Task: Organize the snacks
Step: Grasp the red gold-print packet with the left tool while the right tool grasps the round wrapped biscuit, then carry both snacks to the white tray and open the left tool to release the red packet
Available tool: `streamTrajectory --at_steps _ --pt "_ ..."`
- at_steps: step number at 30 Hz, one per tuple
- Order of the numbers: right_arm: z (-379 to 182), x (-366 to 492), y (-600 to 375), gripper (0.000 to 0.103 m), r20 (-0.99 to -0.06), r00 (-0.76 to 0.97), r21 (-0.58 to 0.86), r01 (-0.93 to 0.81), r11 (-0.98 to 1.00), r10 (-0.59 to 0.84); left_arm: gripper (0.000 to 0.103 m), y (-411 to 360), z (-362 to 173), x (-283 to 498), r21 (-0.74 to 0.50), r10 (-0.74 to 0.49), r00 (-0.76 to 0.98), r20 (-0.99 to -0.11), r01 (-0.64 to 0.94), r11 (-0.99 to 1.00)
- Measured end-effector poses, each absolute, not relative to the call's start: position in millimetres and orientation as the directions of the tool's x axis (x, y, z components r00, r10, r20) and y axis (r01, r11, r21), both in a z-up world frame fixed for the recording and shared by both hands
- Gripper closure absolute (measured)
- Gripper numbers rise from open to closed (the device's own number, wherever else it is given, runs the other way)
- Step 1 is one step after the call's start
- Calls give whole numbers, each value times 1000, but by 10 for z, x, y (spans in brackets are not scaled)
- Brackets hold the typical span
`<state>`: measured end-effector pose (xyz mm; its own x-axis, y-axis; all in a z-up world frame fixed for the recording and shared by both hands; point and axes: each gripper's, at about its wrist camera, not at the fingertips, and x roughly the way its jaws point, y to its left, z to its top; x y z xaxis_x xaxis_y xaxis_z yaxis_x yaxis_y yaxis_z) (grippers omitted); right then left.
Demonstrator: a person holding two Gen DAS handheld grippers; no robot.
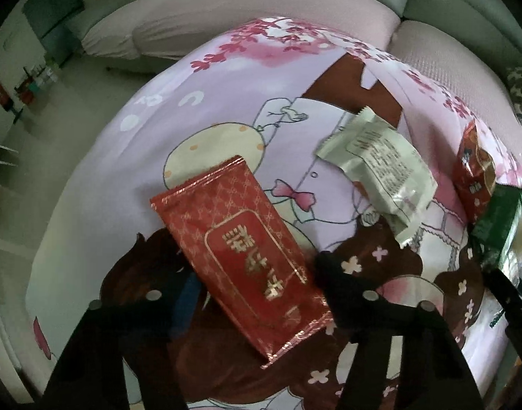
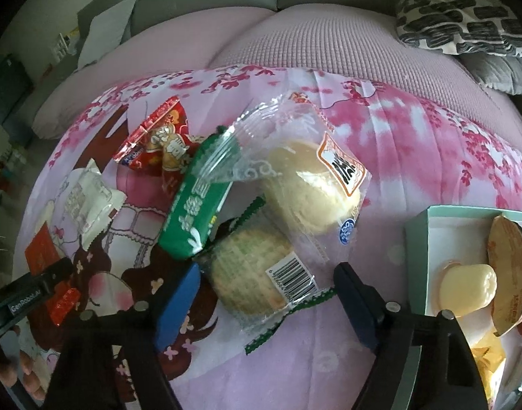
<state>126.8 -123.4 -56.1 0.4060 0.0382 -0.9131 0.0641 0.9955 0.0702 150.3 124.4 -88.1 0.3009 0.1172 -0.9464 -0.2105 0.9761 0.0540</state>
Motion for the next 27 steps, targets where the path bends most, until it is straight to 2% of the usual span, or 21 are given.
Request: streamTrajectory --at_steps 2,10,27 --pt "-557 1243 -1227 27 -913 405 71 60 996 41 44 1188 -851 1474 51 112 305 -946 -203 978" --pt "-510 1009 -1265 31 -911 409 91 84 992 49 56 1047 -703 1260 -26 33 334 -942 -171 985" --pt "-65 424 -1384 33 -862 499 178 126 976 92 57 991 -153 1074 -131 -69 449 -891 -108 985"
